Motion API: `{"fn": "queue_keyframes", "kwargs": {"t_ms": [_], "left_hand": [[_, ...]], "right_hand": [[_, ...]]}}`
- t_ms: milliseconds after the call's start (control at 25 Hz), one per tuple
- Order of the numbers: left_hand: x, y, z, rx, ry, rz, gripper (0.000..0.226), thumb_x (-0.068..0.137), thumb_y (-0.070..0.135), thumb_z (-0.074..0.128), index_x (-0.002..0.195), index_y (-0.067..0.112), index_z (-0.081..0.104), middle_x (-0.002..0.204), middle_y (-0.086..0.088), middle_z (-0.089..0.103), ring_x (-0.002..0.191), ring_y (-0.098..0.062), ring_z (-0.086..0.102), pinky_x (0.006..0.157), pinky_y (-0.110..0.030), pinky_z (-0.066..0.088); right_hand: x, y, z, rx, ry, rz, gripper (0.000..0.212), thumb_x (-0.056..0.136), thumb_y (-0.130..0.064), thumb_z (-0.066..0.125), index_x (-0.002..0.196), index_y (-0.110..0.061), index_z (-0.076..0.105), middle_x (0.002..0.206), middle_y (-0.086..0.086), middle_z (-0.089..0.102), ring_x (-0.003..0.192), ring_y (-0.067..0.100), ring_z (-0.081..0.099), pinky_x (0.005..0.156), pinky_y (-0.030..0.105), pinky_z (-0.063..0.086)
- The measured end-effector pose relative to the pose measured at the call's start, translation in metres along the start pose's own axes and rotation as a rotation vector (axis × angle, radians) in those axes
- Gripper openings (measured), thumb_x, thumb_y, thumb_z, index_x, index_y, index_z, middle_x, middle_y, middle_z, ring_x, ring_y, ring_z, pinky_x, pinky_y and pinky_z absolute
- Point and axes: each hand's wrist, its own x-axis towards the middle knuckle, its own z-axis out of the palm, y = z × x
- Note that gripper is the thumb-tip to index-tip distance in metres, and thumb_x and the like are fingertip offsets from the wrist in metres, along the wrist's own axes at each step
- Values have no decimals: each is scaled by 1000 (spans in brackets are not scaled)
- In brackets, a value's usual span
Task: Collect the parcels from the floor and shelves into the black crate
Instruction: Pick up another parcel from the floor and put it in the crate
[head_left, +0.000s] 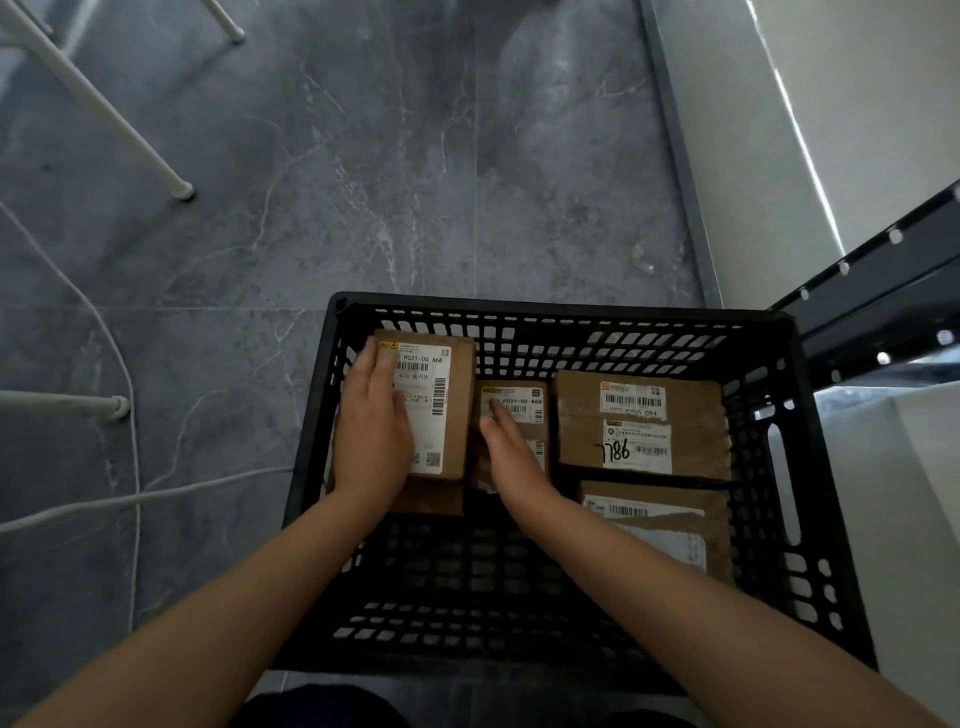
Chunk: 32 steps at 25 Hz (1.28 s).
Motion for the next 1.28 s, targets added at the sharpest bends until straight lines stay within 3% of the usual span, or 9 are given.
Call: {"fn": "queue_keyframes", "kwargs": {"t_ms": [80, 200, 320, 400, 560, 760, 920, 1120, 1280], "left_hand": [[3, 11, -6, 67, -13, 52, 46, 91, 3, 47, 136, 9, 42, 152, -10, 30, 140, -24, 27, 115, -38, 26], [14, 54, -34, 67, -186, 109, 48, 89, 8, 51, 137, 10, 42, 146, -10, 41, 136, -23, 34, 115, -40, 26], [18, 126, -86, -111, -314, -5, 44, 87, 15, 54, 131, 14, 48, 130, -8, 56, 118, -23, 52, 103, -38, 41], [19, 181, -124, -59, -415, -71, 35, 85, 21, 53, 120, 13, 54, 117, -9, 62, 106, -26, 59, 96, -41, 46], [16, 297, -223, -230, -627, -192, 42, 90, 30, 51, 127, 11, 46, 126, -12, 56, 110, -29, 55, 89, -30, 43], [4, 412, -398, -440, -787, -64, 54, 92, 38, 51, 139, 15, 37, 142, -9, 44, 126, -25, 46, 102, -34, 39], [3, 483, -523, -680, -743, 105, 48, 92, 35, 52, 135, 16, 43, 126, 3, 51, 104, -11, 50, 73, -20, 46], [-50, 542, -570, -674, -940, 498, 47, 94, 34, 50, 134, 12, 43, 119, 1, 53, 108, -13, 51, 89, -24, 41], [-146, 596, -586, -634, -1145, 729, 52, 93, 42, 47, 138, 18, 39, 135, -3, 46, 115, -14, 44, 96, -28, 34]], "right_hand": [[-2, -8, -10, 45, 100, -2, 49, 98, -45, 27, 146, -35, 22, 152, -1, 31, 136, 22, 34, 110, 42, 30], [-30, -37, -25, 154, 258, 68, 47, 100, -41, 24, 145, -27, 26, 142, 3, 44, 124, 20, 46, 100, 39, 39], [-86, -88, -32, 154, 347, 35, 48, 100, -39, 24, 145, -23, 26, 142, 7, 44, 127, 21, 44, 108, 43, 35], [-134, -137, -34, 138, 411, 3, 48, 100, -38, 25, 145, -22, 26, 145, 7, 42, 130, 20, 42, 112, 44, 31], [-252, -244, -45, 239, 546, -25, 47, 101, -35, 25, 145, -18, 28, 142, 10, 45, 128, 21, 44, 109, 39, 33], [-428, -395, -72, 339, 610, -101, 44, 102, -31, 25, 143, -16, 29, 142, 14, 45, 130, 27, 42, 101, 39, 33], [-556, -475, -84, 182, 686, -352, 39, 101, -30, 30, 136, -16, 40, 132, 10, 53, 117, 23, 51, 97, 38, 40], [-670, -452, -74, 321, 912, -478, 23, 99, -32, 33, 107, -27, 54, 116, 4, 61, 100, 16, 60, 78, 31, 49], [-784, -397, -72, 547, 1153, -500, 25, 99, -31, 36, 111, -23, 55, 107, 1, 65, 96, 18, 62, 74, 30, 50]]}}
